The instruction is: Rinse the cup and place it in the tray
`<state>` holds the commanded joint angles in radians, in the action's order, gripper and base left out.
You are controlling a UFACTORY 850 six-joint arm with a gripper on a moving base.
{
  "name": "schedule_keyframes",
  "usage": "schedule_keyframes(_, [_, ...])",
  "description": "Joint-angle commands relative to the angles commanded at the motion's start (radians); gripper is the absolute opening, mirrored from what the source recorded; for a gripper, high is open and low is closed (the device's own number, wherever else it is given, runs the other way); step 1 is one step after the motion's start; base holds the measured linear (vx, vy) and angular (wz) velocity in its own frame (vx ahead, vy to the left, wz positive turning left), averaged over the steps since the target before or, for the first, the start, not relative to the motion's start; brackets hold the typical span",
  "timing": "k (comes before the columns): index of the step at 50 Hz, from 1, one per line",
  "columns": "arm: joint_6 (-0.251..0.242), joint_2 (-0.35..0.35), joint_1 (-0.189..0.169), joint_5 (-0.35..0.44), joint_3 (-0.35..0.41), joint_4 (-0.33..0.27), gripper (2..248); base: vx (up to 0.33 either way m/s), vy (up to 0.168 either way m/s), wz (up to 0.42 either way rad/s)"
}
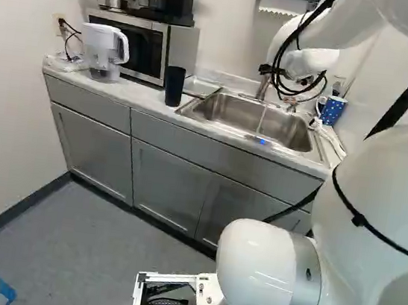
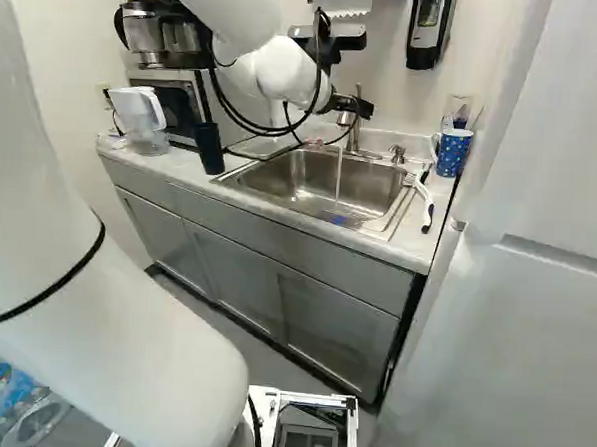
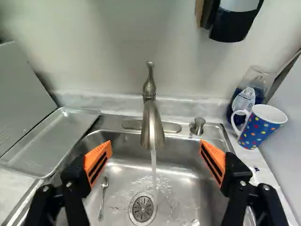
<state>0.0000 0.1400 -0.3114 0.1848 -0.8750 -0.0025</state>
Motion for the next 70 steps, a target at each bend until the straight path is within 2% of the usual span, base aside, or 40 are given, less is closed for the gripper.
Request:
schedule_keyframes(18, [0.0,0.082,-0.027,-0.096,0.074,-0.034,247,0.0,0.0,0.0])
schedule_keyframes(62, [0.0,0.082,-0.027,-0.356,0.074,-0.034,247,0.0,0.0,0.0])
schedule_keyframes(70, [0.0,0.082,-0.027,-0.356,0.074,-0.034,247,0.0,0.0,0.0])
